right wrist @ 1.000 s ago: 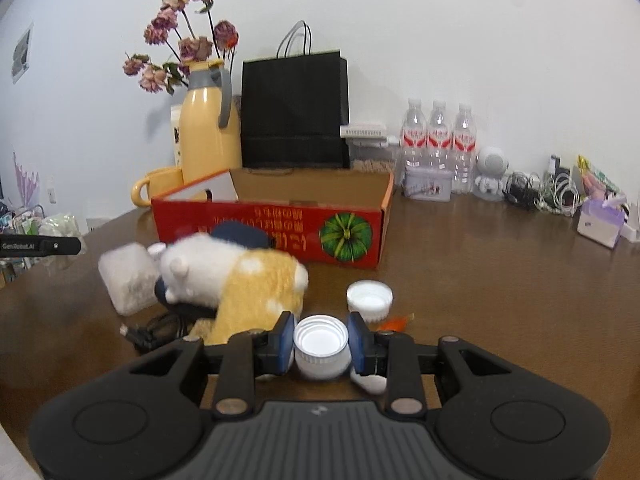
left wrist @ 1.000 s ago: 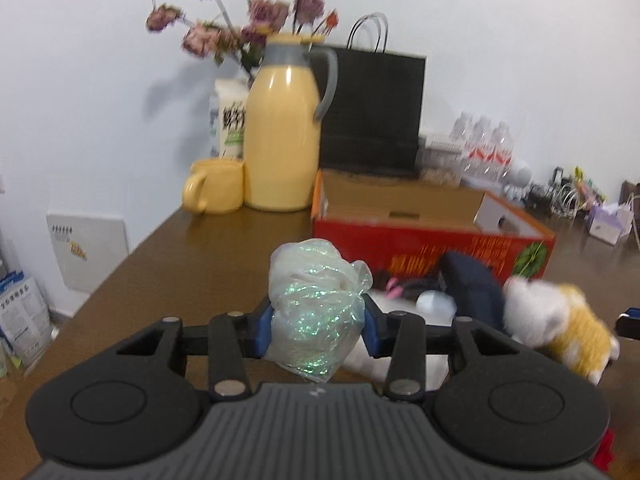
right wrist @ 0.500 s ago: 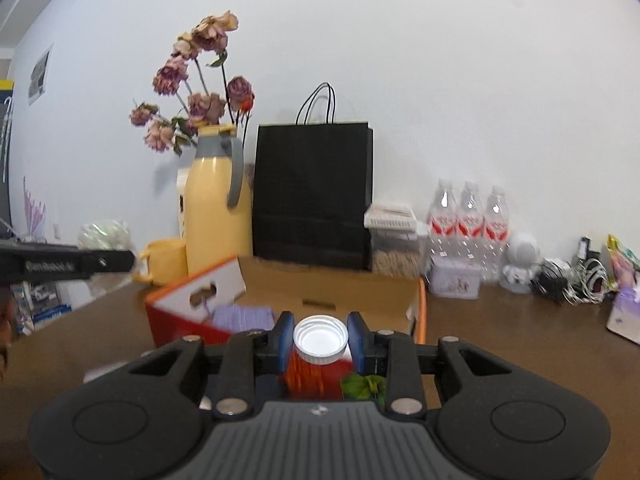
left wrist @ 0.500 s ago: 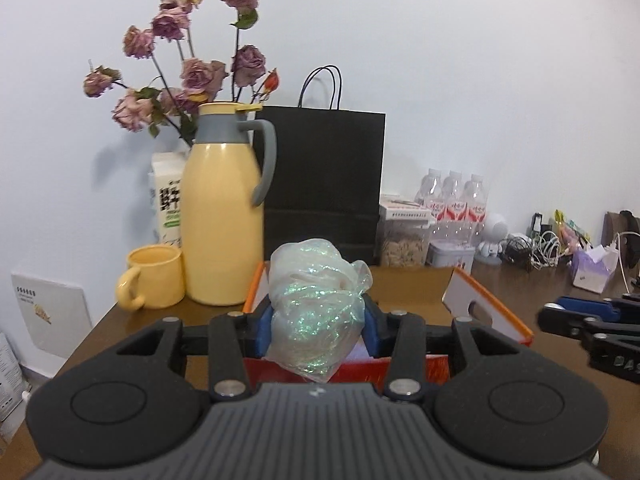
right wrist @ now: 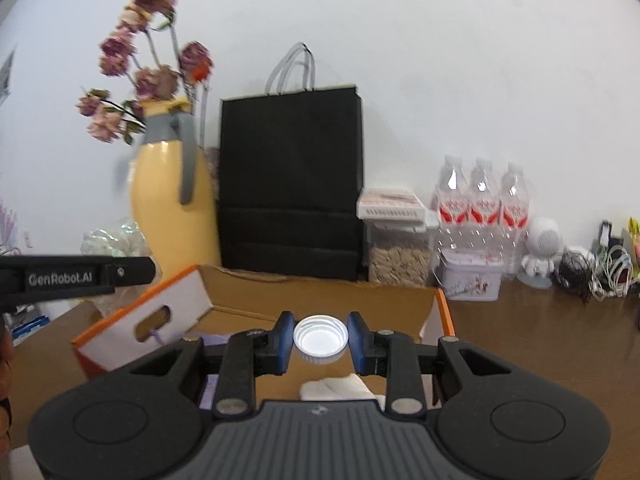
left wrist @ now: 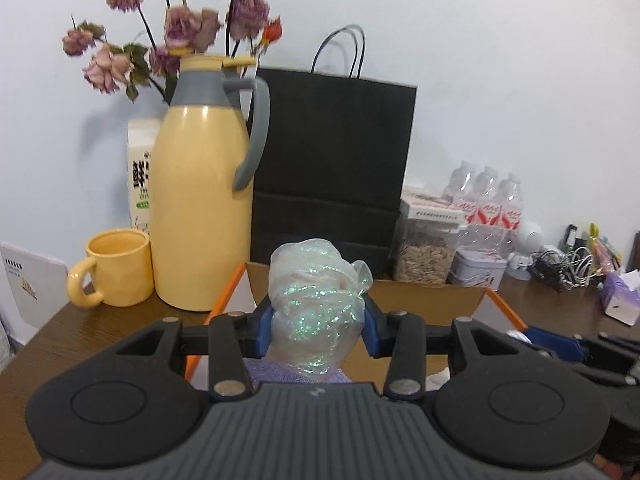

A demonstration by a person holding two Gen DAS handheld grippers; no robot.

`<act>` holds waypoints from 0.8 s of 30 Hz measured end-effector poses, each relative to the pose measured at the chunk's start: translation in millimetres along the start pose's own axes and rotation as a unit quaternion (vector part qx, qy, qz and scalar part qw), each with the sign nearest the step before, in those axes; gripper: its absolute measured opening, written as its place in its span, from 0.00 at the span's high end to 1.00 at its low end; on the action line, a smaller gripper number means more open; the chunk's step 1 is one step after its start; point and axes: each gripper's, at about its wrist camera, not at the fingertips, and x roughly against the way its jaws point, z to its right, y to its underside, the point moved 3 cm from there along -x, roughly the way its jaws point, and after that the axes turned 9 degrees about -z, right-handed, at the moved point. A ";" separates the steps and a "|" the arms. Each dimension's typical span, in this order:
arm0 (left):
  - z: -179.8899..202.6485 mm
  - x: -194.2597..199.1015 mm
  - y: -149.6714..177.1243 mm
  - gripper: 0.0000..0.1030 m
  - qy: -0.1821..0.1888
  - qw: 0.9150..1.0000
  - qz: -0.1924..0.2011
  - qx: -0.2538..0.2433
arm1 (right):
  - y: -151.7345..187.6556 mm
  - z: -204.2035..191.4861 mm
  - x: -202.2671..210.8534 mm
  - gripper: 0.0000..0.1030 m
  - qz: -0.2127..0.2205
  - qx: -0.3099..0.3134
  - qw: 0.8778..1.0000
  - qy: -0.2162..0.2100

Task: Organize objects
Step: 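Carry the bottle cap and sparkly bag into the box and release both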

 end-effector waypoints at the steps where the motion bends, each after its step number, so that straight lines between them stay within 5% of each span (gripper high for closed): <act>1: 1.0 -6.6 1.6 0.58 -0.003 1.000 -0.004 -0.004 | 2.6 2.4 -4.2 0.73 -0.006 -0.002 1.000 0.002; 10: 0.7 -33.0 15.0 0.57 -0.018 0.999 -0.046 -0.023 | 15.3 7.5 -23.9 0.73 -0.039 -0.007 0.999 -0.003; 13: 3.0 -31.1 17.2 0.52 -0.021 0.998 -0.044 -0.030 | 15.7 6.3 -23.3 0.73 -0.043 -0.006 0.999 -0.003; 15: 4.4 -29.5 17.9 0.37 -0.024 0.998 -0.041 -0.035 | 16.0 5.5 -23.9 0.73 -0.047 -0.005 0.999 -0.002; 18: 7.0 -27.1 18.7 0.08 -0.033 0.998 -0.030 -0.041 | 16.6 5.4 -22.9 0.51 -0.046 -0.006 0.999 0.002; 19: 7.3 -26.2 18.6 0.04 -0.037 0.998 -0.025 -0.041 | 16.7 5.8 -21.8 0.37 -0.043 -0.007 0.999 0.004; 24: 7.1 -23.2 17.9 0.00 -0.048 0.998 -0.012 -0.036 | 15.1 6.4 -17.0 0.05 -0.032 -0.007 0.999 0.009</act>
